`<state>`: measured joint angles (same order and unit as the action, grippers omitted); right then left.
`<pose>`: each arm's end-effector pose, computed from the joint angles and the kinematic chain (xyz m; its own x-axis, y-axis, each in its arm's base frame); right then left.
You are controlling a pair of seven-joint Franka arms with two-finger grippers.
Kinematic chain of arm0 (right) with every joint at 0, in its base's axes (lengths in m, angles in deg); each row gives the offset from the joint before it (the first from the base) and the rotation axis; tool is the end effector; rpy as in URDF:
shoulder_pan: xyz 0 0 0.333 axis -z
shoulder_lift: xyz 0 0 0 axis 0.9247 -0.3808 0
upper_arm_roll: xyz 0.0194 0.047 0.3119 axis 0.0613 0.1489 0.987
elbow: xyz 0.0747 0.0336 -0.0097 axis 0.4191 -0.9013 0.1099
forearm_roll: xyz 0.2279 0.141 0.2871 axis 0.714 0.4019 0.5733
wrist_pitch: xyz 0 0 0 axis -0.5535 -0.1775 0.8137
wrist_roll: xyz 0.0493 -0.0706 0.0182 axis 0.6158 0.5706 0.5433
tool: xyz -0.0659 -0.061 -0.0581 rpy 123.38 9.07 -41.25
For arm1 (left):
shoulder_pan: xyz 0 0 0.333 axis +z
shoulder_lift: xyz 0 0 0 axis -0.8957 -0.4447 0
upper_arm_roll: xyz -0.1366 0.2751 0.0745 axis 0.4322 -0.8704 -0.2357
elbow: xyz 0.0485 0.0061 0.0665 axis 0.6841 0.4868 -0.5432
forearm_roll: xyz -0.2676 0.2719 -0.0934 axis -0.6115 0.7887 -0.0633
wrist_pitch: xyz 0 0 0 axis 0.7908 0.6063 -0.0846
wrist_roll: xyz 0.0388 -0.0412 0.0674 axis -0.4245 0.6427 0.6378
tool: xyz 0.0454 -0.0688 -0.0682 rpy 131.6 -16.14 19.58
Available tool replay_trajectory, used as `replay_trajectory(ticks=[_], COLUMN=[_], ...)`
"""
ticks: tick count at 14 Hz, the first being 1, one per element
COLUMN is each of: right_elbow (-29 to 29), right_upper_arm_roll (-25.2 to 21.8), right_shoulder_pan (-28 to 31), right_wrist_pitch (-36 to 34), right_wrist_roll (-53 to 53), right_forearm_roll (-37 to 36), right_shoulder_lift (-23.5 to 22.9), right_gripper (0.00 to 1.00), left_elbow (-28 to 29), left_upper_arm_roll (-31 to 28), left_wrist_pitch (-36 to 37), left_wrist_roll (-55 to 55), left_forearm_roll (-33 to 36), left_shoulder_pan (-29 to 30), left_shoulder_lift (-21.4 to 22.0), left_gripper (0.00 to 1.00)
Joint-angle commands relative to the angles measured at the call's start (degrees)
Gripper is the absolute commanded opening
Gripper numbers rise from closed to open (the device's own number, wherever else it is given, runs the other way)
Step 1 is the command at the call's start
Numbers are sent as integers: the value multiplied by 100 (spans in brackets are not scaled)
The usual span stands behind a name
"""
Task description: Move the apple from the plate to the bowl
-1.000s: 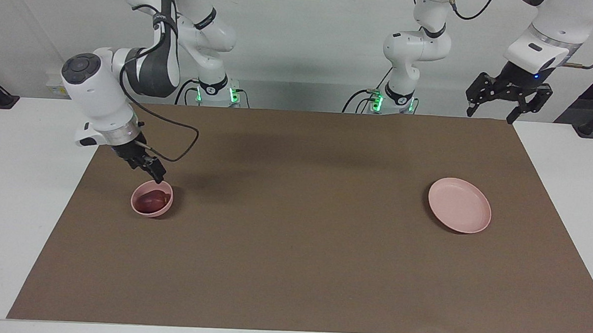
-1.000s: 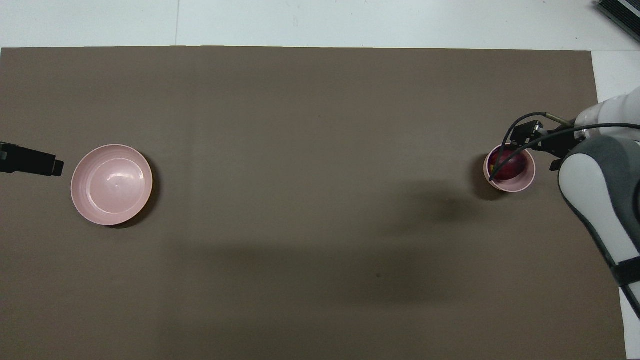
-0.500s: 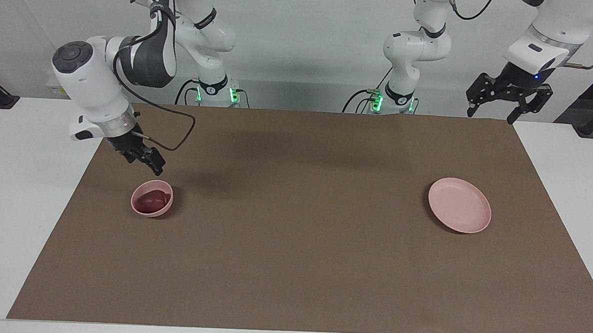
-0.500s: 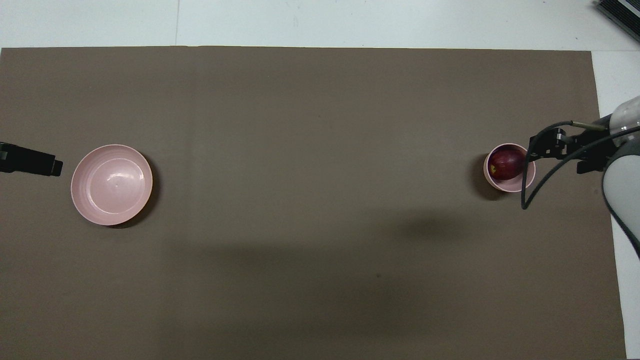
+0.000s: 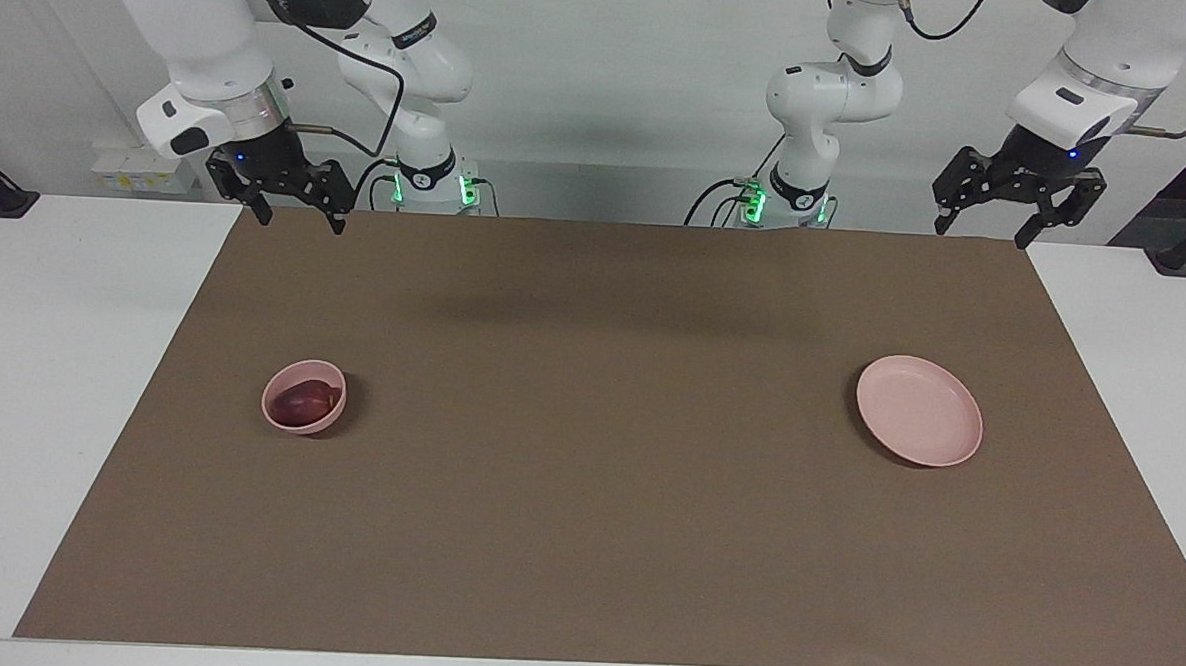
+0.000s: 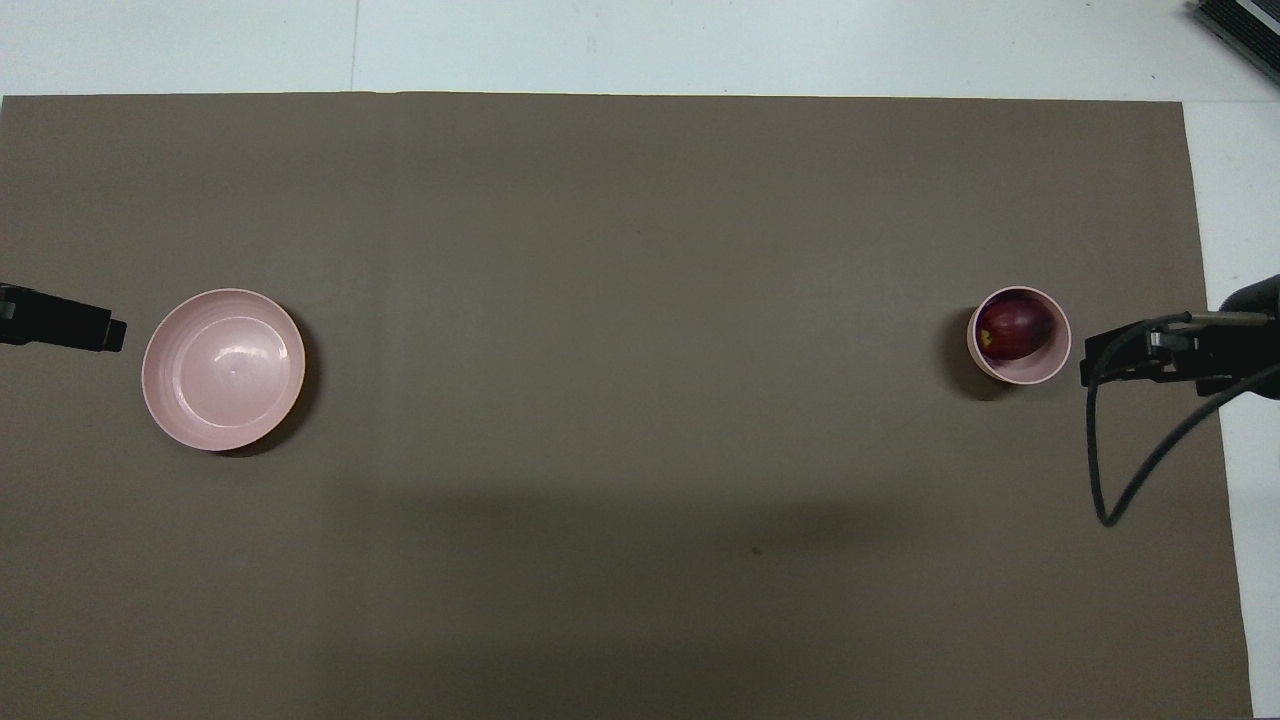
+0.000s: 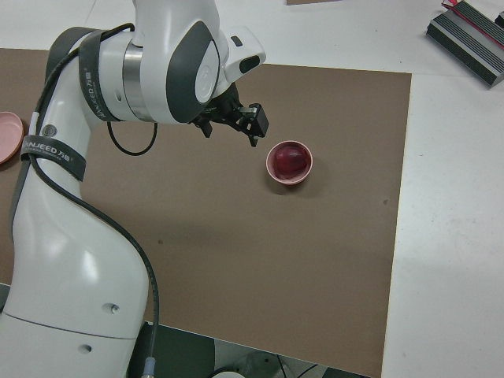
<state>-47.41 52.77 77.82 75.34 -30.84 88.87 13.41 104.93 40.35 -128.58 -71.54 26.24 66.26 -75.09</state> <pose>0.5245 -0.0015 0.6141 0.9907 -0.1106 -0.0788 -0.1092 -0.9938 0.0226 0.5371 -0.0393 0.6757 0.9741 -0.2226 0.0410 -0.2236 -0.9744 0.0238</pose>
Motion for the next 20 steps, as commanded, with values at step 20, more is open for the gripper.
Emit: replay_trajectory(ticks=[20], right_elbow=[1137], right_upper_arm_roll=[-5], right_shoulder_pan=[52], right_wrist_pitch=[-1039], right_wrist_roll=[208], right_forearm_roll=[66], right_shoulder_lift=[-423], right_gripper=[100], left_elbow=[34], left_upper_arm_roll=[14], left_wrist_pitch=[-100], left_wrist_roll=[-58], left_forearm_roll=[21], left_shoulder_pan=[15], left_shoulder_lift=[66], left_gripper=[100])
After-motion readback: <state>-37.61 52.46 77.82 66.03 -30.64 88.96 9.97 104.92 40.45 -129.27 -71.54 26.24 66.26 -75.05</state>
